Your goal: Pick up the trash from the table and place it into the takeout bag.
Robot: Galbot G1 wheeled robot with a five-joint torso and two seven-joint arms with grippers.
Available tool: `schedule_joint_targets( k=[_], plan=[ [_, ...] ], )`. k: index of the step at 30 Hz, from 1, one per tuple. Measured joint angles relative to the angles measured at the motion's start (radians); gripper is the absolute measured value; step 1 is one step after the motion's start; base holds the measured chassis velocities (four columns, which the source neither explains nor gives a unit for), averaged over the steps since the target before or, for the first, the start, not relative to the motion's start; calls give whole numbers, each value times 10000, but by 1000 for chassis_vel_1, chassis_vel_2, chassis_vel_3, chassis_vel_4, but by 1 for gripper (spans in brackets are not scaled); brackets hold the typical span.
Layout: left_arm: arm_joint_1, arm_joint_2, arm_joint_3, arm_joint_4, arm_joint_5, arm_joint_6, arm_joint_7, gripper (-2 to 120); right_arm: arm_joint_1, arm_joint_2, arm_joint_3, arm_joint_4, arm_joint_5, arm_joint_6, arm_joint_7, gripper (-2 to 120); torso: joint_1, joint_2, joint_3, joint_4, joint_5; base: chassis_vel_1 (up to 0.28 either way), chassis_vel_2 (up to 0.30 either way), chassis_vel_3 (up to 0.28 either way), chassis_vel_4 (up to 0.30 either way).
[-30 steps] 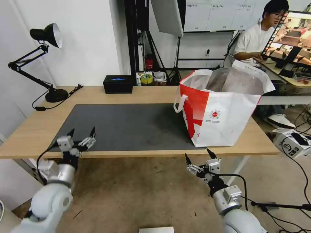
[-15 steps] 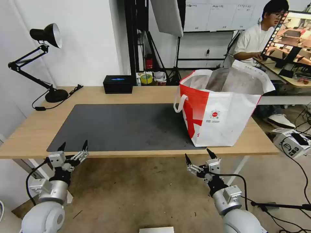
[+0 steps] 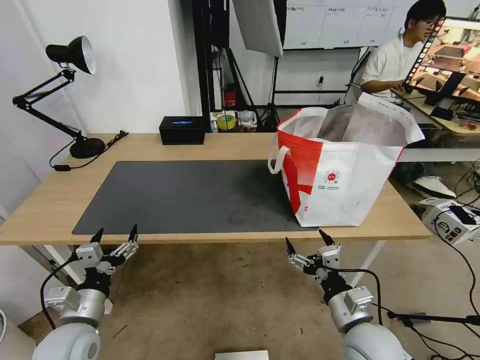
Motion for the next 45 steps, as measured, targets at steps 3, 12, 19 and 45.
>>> schedule_joint_targets(
  k=[3, 12, 19, 45],
  plan=[
    [45, -52, -29, -33, -81, -53, 35, 100, 0, 0, 1, 0, 0, 0, 0, 100, 1, 0, 0, 0, 0, 0, 0, 0, 0],
    [130, -100, -142, -61, -293, -224, 160, 100, 0, 0, 0, 0, 0, 0, 0, 100, 0, 0, 0, 0, 0, 0, 0, 0, 0],
    [140, -102, -162, -61, -297, -224, 170, 100, 0, 0, 0, 0, 0, 0, -1, 100, 1, 0, 0, 1, 0, 0, 0, 0, 0],
    [132, -93, -152, -56, -296, -207, 166, 100, 0, 0, 0, 0, 0, 0, 0, 100, 1, 0, 0, 0, 0, 0, 0, 0, 0]
  ],
)
